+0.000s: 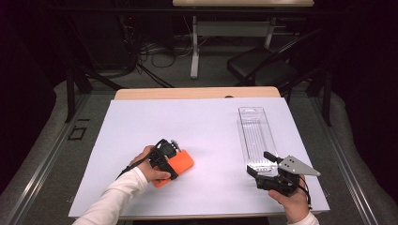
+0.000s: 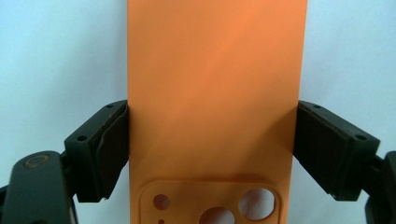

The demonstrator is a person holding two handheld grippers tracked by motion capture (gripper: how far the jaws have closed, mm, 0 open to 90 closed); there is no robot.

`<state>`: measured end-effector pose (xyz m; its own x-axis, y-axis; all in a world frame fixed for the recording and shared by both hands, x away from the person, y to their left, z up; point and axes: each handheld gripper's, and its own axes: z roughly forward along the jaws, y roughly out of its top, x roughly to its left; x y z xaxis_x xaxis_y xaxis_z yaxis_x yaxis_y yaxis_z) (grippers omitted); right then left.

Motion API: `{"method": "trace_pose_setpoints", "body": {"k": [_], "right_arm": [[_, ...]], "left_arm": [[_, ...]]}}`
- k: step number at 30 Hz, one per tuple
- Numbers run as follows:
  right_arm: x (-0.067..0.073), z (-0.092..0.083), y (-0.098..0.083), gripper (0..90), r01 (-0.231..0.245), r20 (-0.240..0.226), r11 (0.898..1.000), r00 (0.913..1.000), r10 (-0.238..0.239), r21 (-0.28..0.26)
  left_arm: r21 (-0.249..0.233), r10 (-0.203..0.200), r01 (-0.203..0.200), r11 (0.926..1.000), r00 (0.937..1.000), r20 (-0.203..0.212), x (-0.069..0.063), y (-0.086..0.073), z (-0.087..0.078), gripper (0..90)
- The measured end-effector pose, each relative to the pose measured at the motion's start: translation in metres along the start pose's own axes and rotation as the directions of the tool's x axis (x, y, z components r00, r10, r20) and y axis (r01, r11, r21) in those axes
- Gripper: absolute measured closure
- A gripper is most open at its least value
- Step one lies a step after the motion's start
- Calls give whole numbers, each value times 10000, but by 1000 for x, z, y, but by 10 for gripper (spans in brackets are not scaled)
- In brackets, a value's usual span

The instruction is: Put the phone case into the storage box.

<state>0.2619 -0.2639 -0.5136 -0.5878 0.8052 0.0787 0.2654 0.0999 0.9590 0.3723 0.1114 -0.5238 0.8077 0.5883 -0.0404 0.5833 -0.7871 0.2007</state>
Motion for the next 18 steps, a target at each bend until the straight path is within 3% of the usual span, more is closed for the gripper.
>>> {"method": "trace_pose_setpoints", "body": {"k": [11,14,18], "right_arm": [[1,-1,2,152,-11,195,9999,9998,13,-106],[0,0,3,154,-489,29,9988,9988,489,26],[1,1,3,155,-366,-74,9993,9993,366,-7]], "left_arm": [[-4,-120,120,9999,9998,-151,4,4,-24,161],[-25,-133,133,9999,9997,-226,4,4,-27,161],[-92,-223,220,9997,9993,-296,7,4,-38,161]]}}
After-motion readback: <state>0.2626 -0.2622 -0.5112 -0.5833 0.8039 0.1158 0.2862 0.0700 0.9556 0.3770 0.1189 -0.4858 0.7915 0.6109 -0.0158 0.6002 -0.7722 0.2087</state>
